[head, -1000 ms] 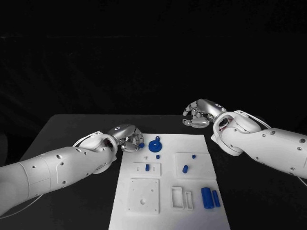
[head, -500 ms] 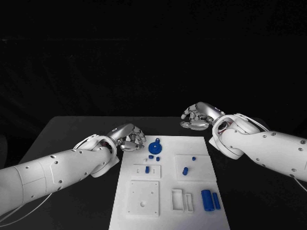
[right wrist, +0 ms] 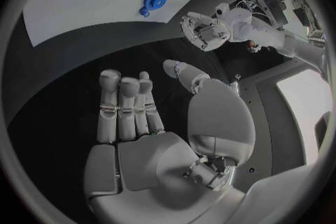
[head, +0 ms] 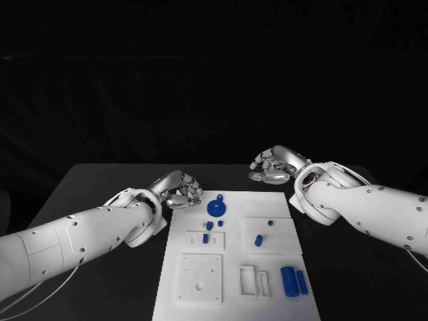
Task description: Assemble the parts on the task board
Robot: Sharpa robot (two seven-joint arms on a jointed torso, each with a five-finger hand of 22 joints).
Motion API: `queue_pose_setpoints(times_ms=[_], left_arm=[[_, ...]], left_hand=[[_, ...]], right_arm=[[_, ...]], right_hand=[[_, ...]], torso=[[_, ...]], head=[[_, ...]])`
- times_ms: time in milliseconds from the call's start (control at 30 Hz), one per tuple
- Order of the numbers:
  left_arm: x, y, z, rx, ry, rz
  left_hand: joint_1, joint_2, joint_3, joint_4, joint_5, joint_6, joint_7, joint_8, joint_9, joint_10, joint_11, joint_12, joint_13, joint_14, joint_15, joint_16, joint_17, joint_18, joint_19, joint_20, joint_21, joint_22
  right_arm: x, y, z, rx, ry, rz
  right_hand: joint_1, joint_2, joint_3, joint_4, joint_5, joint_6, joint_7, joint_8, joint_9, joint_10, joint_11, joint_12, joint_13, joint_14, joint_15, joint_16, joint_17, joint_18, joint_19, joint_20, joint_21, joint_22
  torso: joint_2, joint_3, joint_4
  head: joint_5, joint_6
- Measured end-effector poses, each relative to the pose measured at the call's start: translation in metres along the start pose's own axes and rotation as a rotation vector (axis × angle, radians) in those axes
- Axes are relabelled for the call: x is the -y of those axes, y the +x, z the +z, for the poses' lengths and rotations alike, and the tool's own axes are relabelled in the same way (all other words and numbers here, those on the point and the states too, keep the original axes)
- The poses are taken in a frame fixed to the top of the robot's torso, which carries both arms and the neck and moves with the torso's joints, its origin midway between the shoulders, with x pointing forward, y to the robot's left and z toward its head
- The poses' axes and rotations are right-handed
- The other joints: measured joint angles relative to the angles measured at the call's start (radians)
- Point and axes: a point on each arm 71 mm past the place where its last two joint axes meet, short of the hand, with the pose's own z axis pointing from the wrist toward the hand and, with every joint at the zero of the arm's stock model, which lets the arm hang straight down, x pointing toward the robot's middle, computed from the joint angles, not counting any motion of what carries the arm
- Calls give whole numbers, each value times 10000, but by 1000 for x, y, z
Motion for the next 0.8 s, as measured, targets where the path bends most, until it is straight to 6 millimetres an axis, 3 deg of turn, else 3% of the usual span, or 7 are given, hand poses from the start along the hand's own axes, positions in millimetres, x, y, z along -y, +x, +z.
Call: queue_pose_setpoints(times_ms=[100,200,267,500,667,733,800], left_arm=[[1,3,0,-242,-112,106],[2,7,-1,-610,-219,274],[4,10,-1,-844,-233,425],[14,22,-3,-1651,-395,1319],[21,30,-3,-2055,-677,2138],[23,33,-2,-2150,-817,2448],[24,35,-2,-2195,-920,2653]], left_hand=[[-234,-110,-164,84,-318,-103,29,-57,-27,-1,0,-145,-13,-41,41,0,10,-2,0,0,0,0],[-458,-333,-335,240,-1103,-107,33,-57,-29,197,-14,-146,20,-43,42,0,58,-3,0,0,0,0],[-563,-438,-406,311,-1334,-18,-55,-22,-12,341,-53,-146,93,-43,43,0,93,-2,0,0,0,0],[-1246,-723,-1221,458,-1778,648,-360,387,256,1001,-498,676,829,325,-325,410,313,1,342,-116,126,-1],[-1964,-1055,-1664,852,-1778,868,-476,525,450,1284,-781,1475,1471,682,-647,943,561,10,778,-243,461,7],[-2217,-1109,-1795,984,-1778,879,-487,525,485,1330,-827,1716,1657,777,-739,1088,621,159,872,-297,532,7],[-2383,-1176,-1889,1078,-1778,913,-521,525,516,1373,-870,1898,1798,863,-814,1178,666,159,967,-321,615,6]], right_arm=[[0,0,0,-35,11,23],[0,1,0,-68,14,30],[0,1,0,-83,16,30],[2,3,-1,-163,38,5],[2,4,-1,-209,43,-20],[2,4,-1,-216,46,-30],[2,4,-1,-221,45,-36]], right_hand=[[10,10,0,0,0,0,-1,0,0,0,0,0,0,0,0,0,0,1,0,0,0,0],[10,10,-30,-30,0,-1,-1,0,0,1,0,11,-4,-1,1,0,11,0,0,0,0,-1],[10,10,-30,-30,0,-1,-2,0,0,1,0,38,-9,-1,1,0,11,0,14,0,0,-1],[50,49,-30,-30,0,4,3,0,0,2,0,39,-9,-1,2,0,11,2,43,-13,0,-1],[50,49,-30,-30,0,7,5,0,0,2,0,39,-9,-2,2,0,10,3,43,-13,0,-1],[49,49,-30,-30,0,8,5,0,0,3,0,39,-9,-2,2,0,10,2,42,-12,0,-1],[49,49,-30,-30,0,8,5,0,0,3,0,38,-9,-2,2,0,10,2,42,-11,0,-1]], torso=[[-1,1,0],[0,2,1],[0,1,0],[0,6,-4],[1,7,-6],[2,7,-7],[3,8,-7]], head=[[2,0],[8,0],[9,0],[9,-6],[3,-11],[-2,-19],[-2,-24]])
